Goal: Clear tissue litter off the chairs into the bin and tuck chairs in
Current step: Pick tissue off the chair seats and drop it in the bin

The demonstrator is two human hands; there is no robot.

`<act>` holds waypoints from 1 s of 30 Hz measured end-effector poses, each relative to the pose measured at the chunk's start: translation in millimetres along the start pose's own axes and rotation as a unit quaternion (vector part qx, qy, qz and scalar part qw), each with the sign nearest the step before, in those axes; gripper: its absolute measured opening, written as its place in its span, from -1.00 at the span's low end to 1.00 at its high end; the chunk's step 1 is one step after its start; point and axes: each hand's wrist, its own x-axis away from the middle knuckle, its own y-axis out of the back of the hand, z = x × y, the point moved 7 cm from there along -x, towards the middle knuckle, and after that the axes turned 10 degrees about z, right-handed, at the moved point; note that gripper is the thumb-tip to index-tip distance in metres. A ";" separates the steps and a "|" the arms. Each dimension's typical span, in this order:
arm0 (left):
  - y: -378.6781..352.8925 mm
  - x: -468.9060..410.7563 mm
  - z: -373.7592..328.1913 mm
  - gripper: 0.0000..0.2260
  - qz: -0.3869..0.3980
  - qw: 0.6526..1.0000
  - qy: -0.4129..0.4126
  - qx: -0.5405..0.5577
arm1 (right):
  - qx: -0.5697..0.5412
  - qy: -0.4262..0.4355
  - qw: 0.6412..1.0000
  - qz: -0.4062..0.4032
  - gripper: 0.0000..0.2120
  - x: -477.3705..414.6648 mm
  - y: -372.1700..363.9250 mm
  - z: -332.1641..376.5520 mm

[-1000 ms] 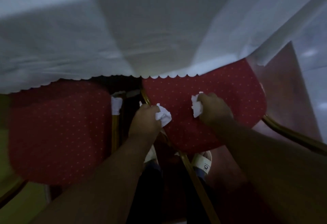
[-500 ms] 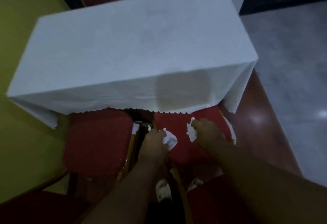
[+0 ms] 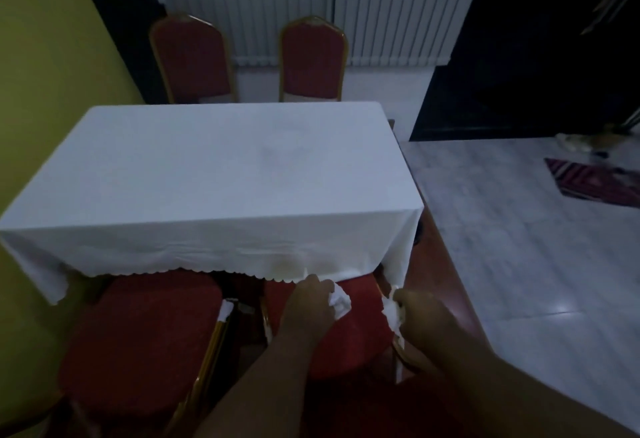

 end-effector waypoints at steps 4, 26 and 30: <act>-10.2 -18.9 -29.1 -0.88 -0.008 1.000 0.018 -0.006 | 0.004 0.019 1.000 -0.018 -0.81 -12.9 22.2 -33.3; -121.0 -162.5 -317.3 -0.81 -0.015 0.995 0.101 0.015 | -0.076 0.094 0.993 -0.008 -0.73 -47.4 149.7 -337.7; -141.7 -188.1 -321.5 -0.79 -0.008 0.992 0.123 0.018 | -0.082 0.074 0.994 0.007 -0.74 -60.3 165.5 -357.9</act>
